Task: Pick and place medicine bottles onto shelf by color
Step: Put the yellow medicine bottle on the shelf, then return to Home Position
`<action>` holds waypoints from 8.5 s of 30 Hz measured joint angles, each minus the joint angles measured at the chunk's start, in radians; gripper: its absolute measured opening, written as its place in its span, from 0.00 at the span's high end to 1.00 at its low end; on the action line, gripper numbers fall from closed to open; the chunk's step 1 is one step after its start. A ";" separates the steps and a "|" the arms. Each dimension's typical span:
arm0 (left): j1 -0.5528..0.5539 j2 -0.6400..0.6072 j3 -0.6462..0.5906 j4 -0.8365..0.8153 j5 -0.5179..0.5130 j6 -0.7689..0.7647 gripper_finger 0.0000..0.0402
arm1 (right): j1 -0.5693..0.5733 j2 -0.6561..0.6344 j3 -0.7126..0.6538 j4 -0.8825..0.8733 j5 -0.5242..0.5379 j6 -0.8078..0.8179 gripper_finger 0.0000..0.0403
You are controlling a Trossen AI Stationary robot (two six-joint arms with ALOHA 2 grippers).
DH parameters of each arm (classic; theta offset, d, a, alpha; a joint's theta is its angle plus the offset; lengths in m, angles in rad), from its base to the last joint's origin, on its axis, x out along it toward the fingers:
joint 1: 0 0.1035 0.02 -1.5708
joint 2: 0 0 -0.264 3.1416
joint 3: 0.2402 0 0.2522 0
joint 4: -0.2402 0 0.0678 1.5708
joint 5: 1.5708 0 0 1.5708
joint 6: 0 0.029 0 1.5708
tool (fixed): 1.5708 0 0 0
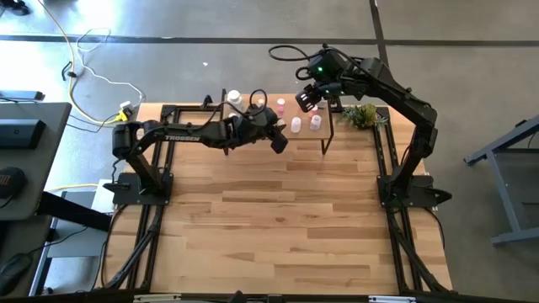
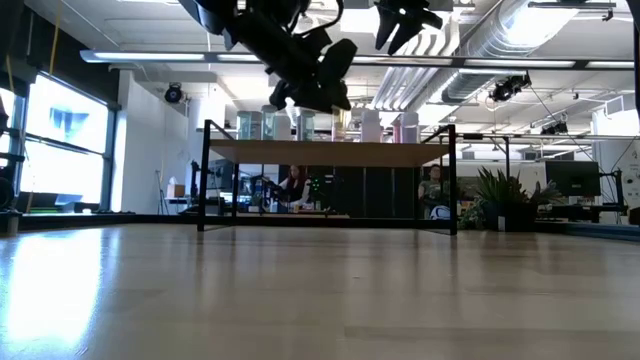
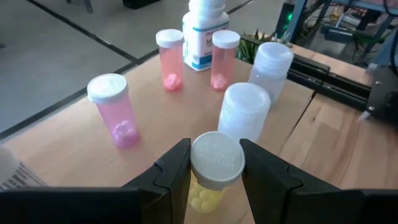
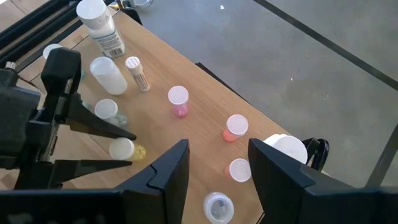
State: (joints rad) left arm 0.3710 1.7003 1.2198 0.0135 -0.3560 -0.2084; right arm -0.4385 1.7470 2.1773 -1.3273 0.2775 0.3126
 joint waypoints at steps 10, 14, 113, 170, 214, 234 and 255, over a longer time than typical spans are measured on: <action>0.011 0.007 0.000 -0.003 -0.014 -0.002 0.71 | 0.000 0.000 0.000 0.000 0.000 0.000 0.61; 0.019 0.007 0.000 -0.027 -0.013 -0.002 0.71 | 0.000 0.000 0.000 -0.001 0.000 0.000 0.61; -0.159 -1.310 -0.838 -0.072 0.493 -0.025 0.48 | 0.399 0.009 0.001 0.364 -0.095 0.026 0.61; -0.172 -1.553 -1.208 0.088 0.464 0.036 0.48 | 0.584 -1.055 -0.995 0.424 0.227 -0.051 0.61; -0.173 -1.553 -1.207 0.088 0.466 0.036 0.48 | 0.583 -1.741 -2.162 1.378 0.069 -0.055 0.61; -0.173 -1.553 -1.207 0.088 0.465 0.036 0.48 | 0.584 -1.740 -2.162 1.374 0.055 -0.051 0.61; -0.173 -1.553 -1.207 0.088 0.465 0.036 0.48 | 0.583 -1.740 -2.162 1.373 0.055 -0.051 0.61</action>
State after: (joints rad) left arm 0.1982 0.1474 0.0124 0.1013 0.1091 -0.1722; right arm 0.1448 0.0067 0.0151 0.0460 0.3325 0.2615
